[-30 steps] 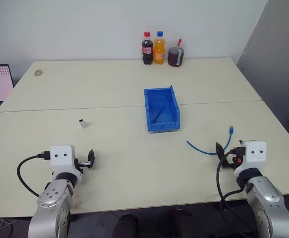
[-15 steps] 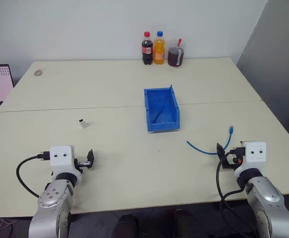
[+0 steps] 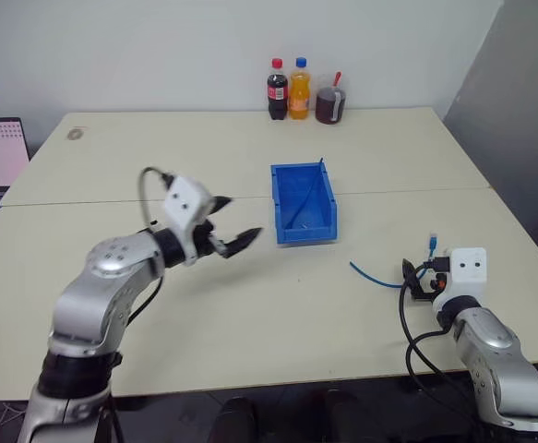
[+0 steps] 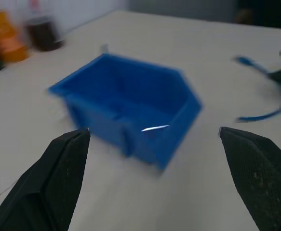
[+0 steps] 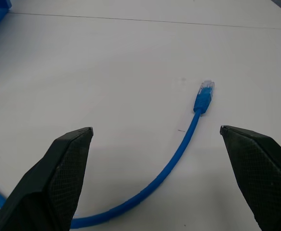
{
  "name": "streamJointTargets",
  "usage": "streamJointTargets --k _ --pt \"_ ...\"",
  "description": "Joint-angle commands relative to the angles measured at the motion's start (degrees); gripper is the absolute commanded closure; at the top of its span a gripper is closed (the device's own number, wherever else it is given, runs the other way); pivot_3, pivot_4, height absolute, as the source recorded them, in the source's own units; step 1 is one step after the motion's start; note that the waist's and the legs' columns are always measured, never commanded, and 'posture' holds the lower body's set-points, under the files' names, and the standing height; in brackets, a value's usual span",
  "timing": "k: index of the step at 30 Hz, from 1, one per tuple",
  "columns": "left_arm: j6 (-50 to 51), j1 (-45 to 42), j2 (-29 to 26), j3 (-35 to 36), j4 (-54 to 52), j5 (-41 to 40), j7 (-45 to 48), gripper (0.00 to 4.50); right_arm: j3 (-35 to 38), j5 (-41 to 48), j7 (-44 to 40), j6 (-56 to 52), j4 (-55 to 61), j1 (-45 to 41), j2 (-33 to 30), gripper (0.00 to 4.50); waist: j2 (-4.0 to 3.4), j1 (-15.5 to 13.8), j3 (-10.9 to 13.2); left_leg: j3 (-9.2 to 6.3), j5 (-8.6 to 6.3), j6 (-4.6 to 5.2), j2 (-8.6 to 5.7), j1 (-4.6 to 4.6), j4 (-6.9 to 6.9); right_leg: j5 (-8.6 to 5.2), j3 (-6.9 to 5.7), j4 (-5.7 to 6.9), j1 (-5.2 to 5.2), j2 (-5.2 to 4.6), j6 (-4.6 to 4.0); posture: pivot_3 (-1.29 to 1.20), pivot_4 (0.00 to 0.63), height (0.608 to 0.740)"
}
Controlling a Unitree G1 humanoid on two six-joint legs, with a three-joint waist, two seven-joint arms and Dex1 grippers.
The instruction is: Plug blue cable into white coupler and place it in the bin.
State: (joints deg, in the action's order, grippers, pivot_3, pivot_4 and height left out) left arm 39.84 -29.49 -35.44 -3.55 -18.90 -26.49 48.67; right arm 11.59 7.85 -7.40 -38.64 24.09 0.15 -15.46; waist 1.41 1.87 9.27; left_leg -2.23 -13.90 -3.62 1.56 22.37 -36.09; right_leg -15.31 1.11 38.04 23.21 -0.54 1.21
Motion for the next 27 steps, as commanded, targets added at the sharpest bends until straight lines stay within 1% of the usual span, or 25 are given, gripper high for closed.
streamJointTargets --k 1,4,10,12,13,18,20,23,24,27 --pt "-1.7 -5.3 0.9 -5.1 2.9 -0.9 7.2 0.02 0.5 -0.3 0.6 -1.6 -1.6 -2.2 -0.7 0.0 -0.02 0.2 0.0 0.0 0.0 0.0 0.01 -0.01 0.0 -0.01 0.0 0.0 0.0 0.01 -0.02 0.0 0.15 0.74" --pt "-5.9 -8.6 2.2 -10.2 7.1 2.1 11.5 0.02 2.0 -0.1 2.5 -4.1 -4.4 -4.9 0.1 0.0 -0.06 0.1 0.0 -0.03 -0.02 0.03 0.06 -0.01 0.01 -0.04 0.01 0.03 0.02 0.1 -0.07 0.0 0.15 0.74" --pt "-11.2 -9.5 3.2 -11.6 12.6 5.4 13.4 0.02 2.8 0.2 3.9 -4.4 -9.6 -8.9 0.7 0.0 -0.07 0.1 0.0 -0.04 -0.01 0.05 0.11 -0.06 0.0 -0.05 0.03 0.1 0.03 0.16 -0.08 0.0 0.15 0.74" --pt "-11.7 -8.8 3.0 -11.4 12.6 5.7 13.7 0.0 3.5 0.4 4.5 -4.2 -10.6 -9.2 1.1 0.37 -0.07 0.0 0.0 -0.05 -0.01 0.05 0.11 -0.06 -0.01 -0.04 0.03 0.11 0.03 0.16 -0.08 0.0 0.15 0.74" --pt "-11.8 -8.5 2.9 -11.3 12.4 5.8 13.9 0.0 3.7 0.6 4.6 -4.2 -10.9 -9.2 1.3 0.47 -0.07 0.0 0.0 -0.05 -0.01 0.05 0.11 -0.05 -0.01 -0.04 0.02 0.1 0.02 0.16 -0.08 0.0 0.15 0.74" --pt "-12.0 -7.2 2.4 -10.6 11.7 6.3 13.4 0.0 2.4 -1.0 4.7 -2.5 -12.0 -8.6 0.9 1.73 -0.07 -0.1 0.0 -0.05 -0.01 0.05 0.09 -0.02 -0.03 -0.04 0.03 0.08 0.02 0.13 -0.08 0.0 0.15 0.74" --pt "-11.8 -6.9 2.5 -10.3 11.3 6.4 13.0 0.0 2.0 -1.7 5.1 -1.5 -13.4 -8.6 0.9 2.32 -0.06 -0.2 0.0 -0.06 -0.01 0.05 0.09 -0.01 -0.03 -0.04 0.01 0.08 0.01 0.13 -0.08 0.0 0.15 0.74" --pt "-11.3 -6.2 2.4 -10.1 10.2 6.0 12.7 0.0 2.7 -1.8 6.0 -1.2 -15.1 -8.8 1.0 3.12 -0.05 -0.2 0.0 -0.07 -0.01 0.05 0.09 -0.02 -0.06 -0.04 0.01 0.1 0.0 0.13 -0.07 0.0 0.15 0.74" --pt "-11.2 -6.0 2.4 -10.0 9.8 6.0 12.7 0.0 3.0 -1.8 6.2 -1.1 -15.6 -8.8 0.8 3.28 -0.05 -0.2 0.0 -0.07 -0.01 0.05 0.09 -0.02 -0.06 -0.03 0.01 0.1 -0.01 0.13 -0.06 0.0 0.15 0.74" --pt "-11.1 -5.5 2.3 -10.0 9.4 6.0 12.6 0.0 3.2 -1.6 6.2 -0.5 -16.6 -8.8 0.4 4.14 -0.03 -0.3 0.0 -0.07 -0.01 0.05 0.08 -0.04 -0.08 -0.03 0.01 0.11 -0.03 0.12 -0.06 0.0 0.15 0.74"
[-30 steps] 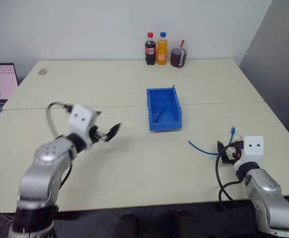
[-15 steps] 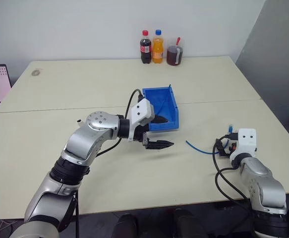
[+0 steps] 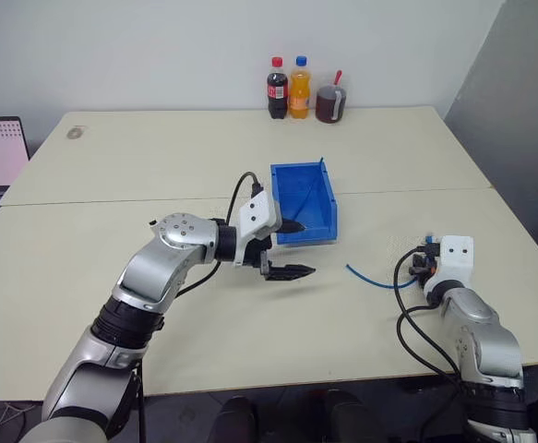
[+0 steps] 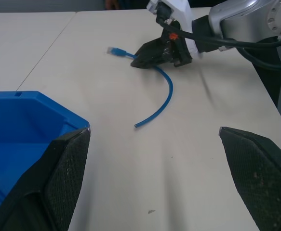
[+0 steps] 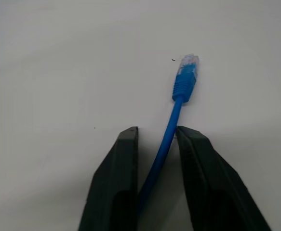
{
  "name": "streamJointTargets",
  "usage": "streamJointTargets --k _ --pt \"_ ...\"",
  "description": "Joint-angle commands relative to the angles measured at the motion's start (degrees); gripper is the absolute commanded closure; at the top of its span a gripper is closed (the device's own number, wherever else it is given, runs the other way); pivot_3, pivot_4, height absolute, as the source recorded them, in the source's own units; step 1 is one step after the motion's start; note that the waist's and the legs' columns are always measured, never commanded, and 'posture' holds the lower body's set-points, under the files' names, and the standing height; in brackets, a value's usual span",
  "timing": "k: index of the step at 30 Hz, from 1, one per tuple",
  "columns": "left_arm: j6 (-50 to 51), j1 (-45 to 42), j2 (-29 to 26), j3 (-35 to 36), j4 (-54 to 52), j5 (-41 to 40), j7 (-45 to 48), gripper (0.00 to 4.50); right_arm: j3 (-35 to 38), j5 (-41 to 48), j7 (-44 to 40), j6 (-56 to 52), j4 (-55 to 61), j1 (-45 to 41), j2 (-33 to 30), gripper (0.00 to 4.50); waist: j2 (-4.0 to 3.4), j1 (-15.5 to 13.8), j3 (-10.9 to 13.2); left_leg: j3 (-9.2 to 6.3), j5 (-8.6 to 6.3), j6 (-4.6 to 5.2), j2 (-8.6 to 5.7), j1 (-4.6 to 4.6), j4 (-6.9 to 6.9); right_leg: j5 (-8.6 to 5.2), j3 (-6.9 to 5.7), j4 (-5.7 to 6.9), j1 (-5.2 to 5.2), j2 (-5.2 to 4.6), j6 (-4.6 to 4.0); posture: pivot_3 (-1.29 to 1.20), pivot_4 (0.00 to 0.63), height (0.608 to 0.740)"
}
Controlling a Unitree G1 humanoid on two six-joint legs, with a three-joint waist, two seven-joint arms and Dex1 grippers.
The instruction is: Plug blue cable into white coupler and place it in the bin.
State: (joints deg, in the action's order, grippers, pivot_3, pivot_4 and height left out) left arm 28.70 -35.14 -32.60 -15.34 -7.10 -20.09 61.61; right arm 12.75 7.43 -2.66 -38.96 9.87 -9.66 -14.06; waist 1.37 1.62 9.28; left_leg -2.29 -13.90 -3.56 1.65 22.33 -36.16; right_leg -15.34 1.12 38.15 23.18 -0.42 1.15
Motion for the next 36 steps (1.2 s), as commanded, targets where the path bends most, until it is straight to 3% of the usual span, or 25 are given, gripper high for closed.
streamJointTargets --k 1,5,7,13,16,21,25,32,36 --pt "0.1 0.4 -0.6 1.8 -2.7 -0.5 -0.2 0.0 2.2 -1.1 1.3 -0.1 -2.5 1.0 -1.3 4.32 0.0 -0.1 0.0 -0.01 0.0 0.0 0.0 0.0 -0.01 0.0 -0.01 0.01 0.0 0.0 0.0 0.0 0.15 0.74" --pt "0.5 1.6 -1.7 2.3 -4.1 -1.1 0.7 0.0 2.1 -0.1 -1.1 -0.7 -2.8 0.7 -3.7 4.47 0.01 -0.2 0.0 -0.01 0.0 0.0 -0.02 0.01 -0.03 0.0 0.0 0.0 -0.01 -0.01 0.0 0.0 0.15 0.74" --pt "0.6 2.9 -3.1 3.0 -5.6 -1.7 1.2 0.0 0.2 1.3 -6.6 -0.2 -1.8 0.3 -7.1 4.47 0.0 -0.1 0.0 -0.01 0.0 0.0 -0.03 0.01 -0.03 0.0 0.01 -0.01 -0.01 -0.01 0.0 0.0 0.15 0.74" --pt "2.7 15.1 -10.3 12.2 -12.3 -4.4 -0.1 0.0 -9.7 11.4 -44.2 3.7 0.4 -5.5 -26.2 4.47 -0.27 1.0 0.2 0.07 -0.02 0.03 0.03 -0.05 0.0 0.0 0.11 -0.04 0.02 0.05 0.0 0.0 0.15 0.74" --pt "3.9 26.0 -11.8 19.4 -17.6 -6.2 -3.3 0.0 -15.8 12.4 -56.4 7.9 -3.4 -12.2 -29.1 4.47 -0.24 2.0 0.2 0.09 -0.05 0.1 0.14 -0.29 0.09 -0.03 0.27 -0.01 0.01 0.22 -0.04 0.0 0.15 0.74" --pt "5.7 51.0 -8.9 31.9 -34.0 -8.4 -9.1 0.0 -27.8 7.8 -64.9 17.1 -12.1 -23.1 -21.4 4.47 0.39 2.5 0.5 -0.08 -0.07 0.12 0.29 -0.42 0.09 -0.04 0.47 0.1 -0.02 0.37 -0.23 0.0 0.15 0.74" --pt "3.5 69.9 0.8 37.1 -45.1 -6.0 -17.7 0.0 -34.7 3.8 -66.5 23.1 -22.5 -29.0 -11.8 4.47 0.55 1.5 0.7 0.09 -0.07 0.11 0.38 -0.43 0.05 0.02 0.69 0.15 0.06 0.36 -0.3 0.0 0.15 0.74" --pt "-7.7 89.8 15.9 34.1 -49.3 3.4 -28.0 0.0 -40.3 -3.2 -66.3 33.6 -39.4 -33.1 -1.7 4.47 0.63 0.1 0.7 0.4 -0.07 0.1 0.08 -0.48 -0.02 0.07 1.09 -0.01 0.0 0.23 -0.41 0.0 0.15 0.74" --pt "-13.6 92.6 18.5 31.4 -46.4 7.0 -29.3 0.0 -39.4 -4.1 -66.1 34.1 -43.6 -33.7 0.2 3.65 0.67 0.3 0.7 0.78 -0.07 0.11 0.04 -0.57 -0.07 0.11 1.32 -0.06 0.02 0.27 -0.42 0.0 0.15 0.74"
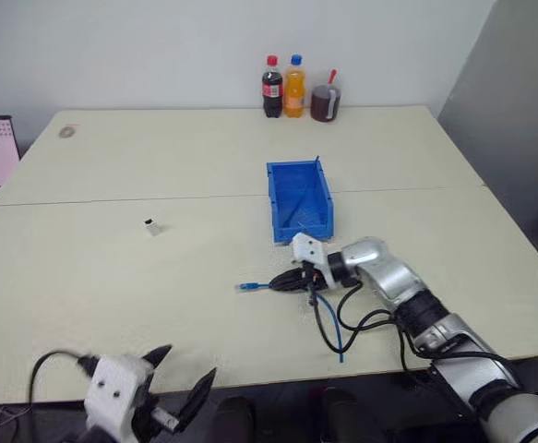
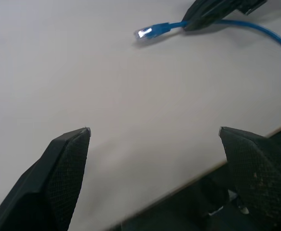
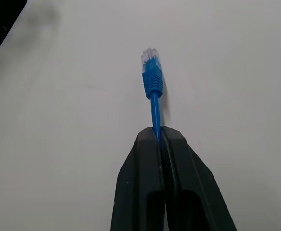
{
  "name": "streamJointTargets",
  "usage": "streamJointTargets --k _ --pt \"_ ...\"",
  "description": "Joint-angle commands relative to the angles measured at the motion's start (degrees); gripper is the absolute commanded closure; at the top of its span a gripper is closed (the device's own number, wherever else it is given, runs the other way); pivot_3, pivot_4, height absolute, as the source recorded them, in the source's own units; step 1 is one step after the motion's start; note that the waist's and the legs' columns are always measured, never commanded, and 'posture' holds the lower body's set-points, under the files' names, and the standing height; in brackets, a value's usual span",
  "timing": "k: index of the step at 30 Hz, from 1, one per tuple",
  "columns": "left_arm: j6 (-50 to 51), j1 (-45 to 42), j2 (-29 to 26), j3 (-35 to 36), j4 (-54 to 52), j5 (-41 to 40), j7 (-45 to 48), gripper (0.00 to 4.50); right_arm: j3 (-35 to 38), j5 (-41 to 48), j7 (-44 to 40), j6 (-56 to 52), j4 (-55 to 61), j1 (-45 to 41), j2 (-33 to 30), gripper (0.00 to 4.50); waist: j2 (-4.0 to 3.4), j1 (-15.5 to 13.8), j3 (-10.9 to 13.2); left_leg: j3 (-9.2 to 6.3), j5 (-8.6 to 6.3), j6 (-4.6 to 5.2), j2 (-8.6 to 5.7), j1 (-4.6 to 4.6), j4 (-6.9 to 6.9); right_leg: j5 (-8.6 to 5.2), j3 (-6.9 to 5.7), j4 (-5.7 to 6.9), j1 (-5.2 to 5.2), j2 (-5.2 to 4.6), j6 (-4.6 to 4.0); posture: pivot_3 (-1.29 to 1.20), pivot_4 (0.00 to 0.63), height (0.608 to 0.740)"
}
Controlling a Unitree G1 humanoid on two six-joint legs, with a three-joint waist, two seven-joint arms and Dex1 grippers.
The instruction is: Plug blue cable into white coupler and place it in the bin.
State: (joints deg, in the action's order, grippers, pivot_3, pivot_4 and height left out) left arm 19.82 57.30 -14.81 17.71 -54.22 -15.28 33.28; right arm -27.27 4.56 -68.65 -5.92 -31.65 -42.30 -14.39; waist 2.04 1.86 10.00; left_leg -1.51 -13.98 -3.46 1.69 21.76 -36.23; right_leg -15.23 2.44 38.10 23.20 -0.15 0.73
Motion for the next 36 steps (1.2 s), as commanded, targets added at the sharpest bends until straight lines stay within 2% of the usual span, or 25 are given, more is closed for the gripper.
streamJointTargets --k 1,4,8,12,15,17,20,27,32,33,34,36 --pt "-5.5 0.0 0.6 -2.2 1.5 2.4 -0.9 0.0 0.8 -1.6 0.2 1.6 -2.7 -0.9 0.5 3.46 0.01 0.0 0.0 0.0 0.0 0.0 0.02 -0.03 -0.01 0.0 0.01 0.03 -0.01 0.03 0.0 0.0 0.15 0.74" --pt "-6.7 -2.0 -1.0 -2.9 3.5 2.7 -0.3 0.0 2.0 -1.7 1.7 1.7 -2.7 -0.4 0.4 2.8 -0.02 0.3 0.0 0.02 0.01 0.01 0.1 -0.08 -0.03 -0.01 0.02 0.04 0.0 0.12 0.0 0.0 0.15 0.74" --pt "-5.4 -9.9 -5.7 -0.1 7.3 0.8 0.8 0.0 5.7 0.4 3.5 -1.7 5.1 2.0 -2.3 1.91 -0.14 0.0 0.1 -0.01 0.05 0.09 0.1 -0.06 -0.04 -0.01 0.0 0.04 0.01 0.15 0.0 0.0 0.15 0.74" --pt "-3.5 -22.3 -14.7 1.6 13.7 -1.2 5.2 0.0 13.3 7.4 6.3 -14.9 26.3 8.9 -7.9 0.94 -0.15 -0.5 0.1 -0.09 0.1 0.16 -0.02 0.19 -0.16 0.03 0.05 0.26 0.08 0.14 0.06 0.0 0.15 0.74" --pt "-4.6 -30.4 -21.8 -0.6 20.4 -0.4 10.3 0.0 18.3 12.9 8.7 -25.0 41.0 14.2 -11.7 0.18 -0.13 -0.2 0.1 -0.13 0.09 0.13 -0.02 0.24 -0.15 0.14 0.03 0.42 0.11 0.15 0.3 0.0 0.15 0.74" --pt "-7.4 -37.0 -26.4 -4.2 26.9 1.3 15.2 0.0 22.1 16.4 11.9 -31.4 50.6 18.7 -13.5 0.08 -0.13 0.0 0.1 -0.13 0.07 0.12 0.0 0.2 -0.12 0.09 0.02 0.45 0.12 0.16 0.28 0.0 0.15 0.74" --pt "-14.6 -48.8 -30.3 -12.3 38.5 5.0 22.5 0.0 26.0 18.2 16.8 -35.4 60.6 26.7 -15.4 0.08 -0.15 -0.1 0.1 -0.26 0.07 0.11 0.05 0.09 0.0 -0.05 -0.1 0.62 0.12 0.24 0.1 0.0 0.15 0.74" --pt "-27.2 -69.2 -27.9 -24.1 61.0 9.6 31.6 0.0 30.4 18.3 27.3 -38.2 68.1 35.9 -14.7 0.08 -0.13 0.1 0.1 -0.09 0.08 0.12 0.05 0.03 -0.03 0.01 0.04 0.72 0.15 0.26 0.2 0.0 0.15 0.74" --pt "-31.2 -76.7 -26.7 -28.2 71.9 10.4 37.6 0.0 33.1 21.4 30.6 -40.5 74.3 40.5 -14.6 0.08 -0.12 -0.1 0.1 -0.12 0.08 0.12 0.04 0.07 -0.04 0.01 0.02 0.71 0.14 0.28 0.21 0.0 0.15 0.74" --pt "-31.9 -77.4 -26.8 -28.7 73.5 10.3 39.1 0.38 33.6 22.0 31.0 -40.7 75.3 41.4 -14.9 0.0 -0.12 -0.1 0.1 -0.12 0.08 0.12 0.04 0.08 -0.04 0.01 0.01 0.7 0.14 0.28 0.21 0.0 0.15 0.74" --pt "-32.3 -78.1 -26.8 -29.0 74.9 10.3 40.1 0.49 33.9 22.3 31.4 -40.9 76.1 42.3 -15.2 0.0 -0.12 -0.1 0.1 -0.12 0.08 0.12 0.04 0.08 -0.04 0.01 0.01 0.7 0.14 0.28 0.21 0.0 0.15 0.74" --pt "-32.3 -79.6 -26.3 -29.1 78.0 10.3 40.8 0.99 34.4 22.6 32.1 -41.0 76.9 43.7 -15.8 0.0 -0.11 -0.1 0.0 -0.13 0.08 0.12 0.04 0.05 -0.04 0.01 0.02 0.71 0.11 0.27 0.22 0.0 0.15 0.74"
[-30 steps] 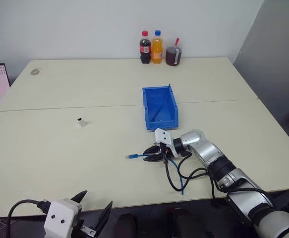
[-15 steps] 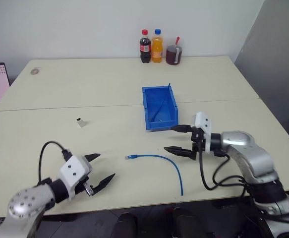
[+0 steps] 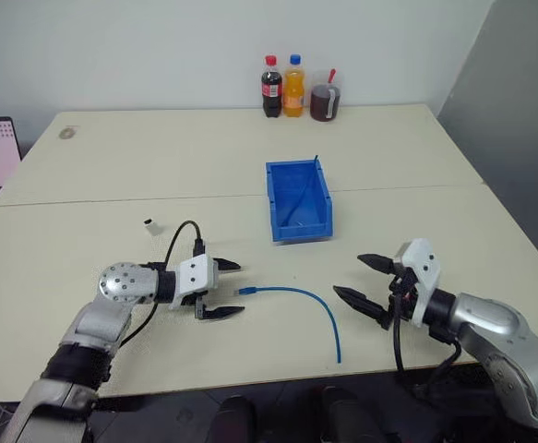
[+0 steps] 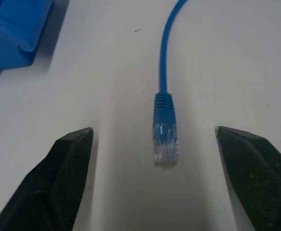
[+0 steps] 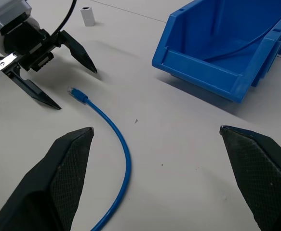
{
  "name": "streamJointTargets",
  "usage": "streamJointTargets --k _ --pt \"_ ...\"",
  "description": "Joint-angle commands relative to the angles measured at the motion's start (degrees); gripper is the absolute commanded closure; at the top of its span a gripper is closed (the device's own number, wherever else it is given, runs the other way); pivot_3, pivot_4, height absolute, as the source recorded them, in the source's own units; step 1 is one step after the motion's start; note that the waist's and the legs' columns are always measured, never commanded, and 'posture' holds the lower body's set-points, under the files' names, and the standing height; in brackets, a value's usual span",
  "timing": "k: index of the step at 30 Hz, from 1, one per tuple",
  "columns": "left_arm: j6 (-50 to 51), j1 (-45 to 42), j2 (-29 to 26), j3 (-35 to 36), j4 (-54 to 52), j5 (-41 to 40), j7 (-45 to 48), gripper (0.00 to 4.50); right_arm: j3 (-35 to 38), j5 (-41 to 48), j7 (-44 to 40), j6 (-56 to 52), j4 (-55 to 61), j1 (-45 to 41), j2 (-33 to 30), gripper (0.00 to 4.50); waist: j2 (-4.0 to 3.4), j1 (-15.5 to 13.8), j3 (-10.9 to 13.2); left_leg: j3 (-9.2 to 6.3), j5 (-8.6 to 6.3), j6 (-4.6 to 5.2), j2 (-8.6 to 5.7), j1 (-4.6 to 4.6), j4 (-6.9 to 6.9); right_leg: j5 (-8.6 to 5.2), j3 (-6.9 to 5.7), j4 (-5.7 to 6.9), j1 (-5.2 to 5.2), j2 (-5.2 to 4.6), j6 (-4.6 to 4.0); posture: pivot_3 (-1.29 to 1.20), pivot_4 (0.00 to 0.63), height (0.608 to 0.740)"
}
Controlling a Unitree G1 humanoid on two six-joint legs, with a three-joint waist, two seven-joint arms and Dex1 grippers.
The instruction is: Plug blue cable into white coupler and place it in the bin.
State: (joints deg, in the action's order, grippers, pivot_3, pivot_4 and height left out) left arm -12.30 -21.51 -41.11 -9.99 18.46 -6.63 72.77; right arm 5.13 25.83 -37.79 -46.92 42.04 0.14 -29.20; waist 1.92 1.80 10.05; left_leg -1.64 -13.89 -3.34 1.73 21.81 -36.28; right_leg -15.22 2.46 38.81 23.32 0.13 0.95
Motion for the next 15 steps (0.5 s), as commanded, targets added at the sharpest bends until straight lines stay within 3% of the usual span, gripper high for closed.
streamJointTargets --k 1,5,11,15 --pt "-0.2 -1.3 0.2 -1.4 6.3 1.7 1.5 1.19 2.2 1.5 1.6 0.0 3.5 1.7 -1.2 0.0 -0.01 0.0 0.0 0.0 0.0 0.0 0.0 -0.03 -0.01 0.01 0.0 0.01 -0.02 0.0 0.01 0.0 0.15 0.74" --pt "0.3 -1.4 0.4 -1.5 7.2 1.5 2.6 2.19 3.0 2.7 3.3 -0.2 4.0 2.4 -1.3 0.0 -0.02 0.1 0.0 0.0 0.07 0.12 0.01 -0.15 -0.03 0.05 0.02 0.09 -0.08 0.0 0.08 0.0 0.15 0.74" --pt "-1.1 -1.4 0.3 -1.2 9.8 2.6 1.5 2.98 2.0 2.1 3.9 0.9 3.8 2.9 -3.5 0.0 -0.05 0.1 -0.2 -0.03 0.14 0.23 0.02 -0.16 -0.03 0.0 0.02 0.11 -0.1 0.01 -0.01 0.0 0.15 0.74" --pt "-0.5 -1.4 0.0 -0.9 10.2 2.4 1.3 3.81 1.8 2.7 4.4 1.4 3.2 2.7 -4.0 0.0 -0.09 0.1 -0.3 -0.04 0.14 0.23 0.02 -0.16 -0.03 0.01 0.02 0.11 -0.11 0.01 0.01 0.0 0.15 0.74"
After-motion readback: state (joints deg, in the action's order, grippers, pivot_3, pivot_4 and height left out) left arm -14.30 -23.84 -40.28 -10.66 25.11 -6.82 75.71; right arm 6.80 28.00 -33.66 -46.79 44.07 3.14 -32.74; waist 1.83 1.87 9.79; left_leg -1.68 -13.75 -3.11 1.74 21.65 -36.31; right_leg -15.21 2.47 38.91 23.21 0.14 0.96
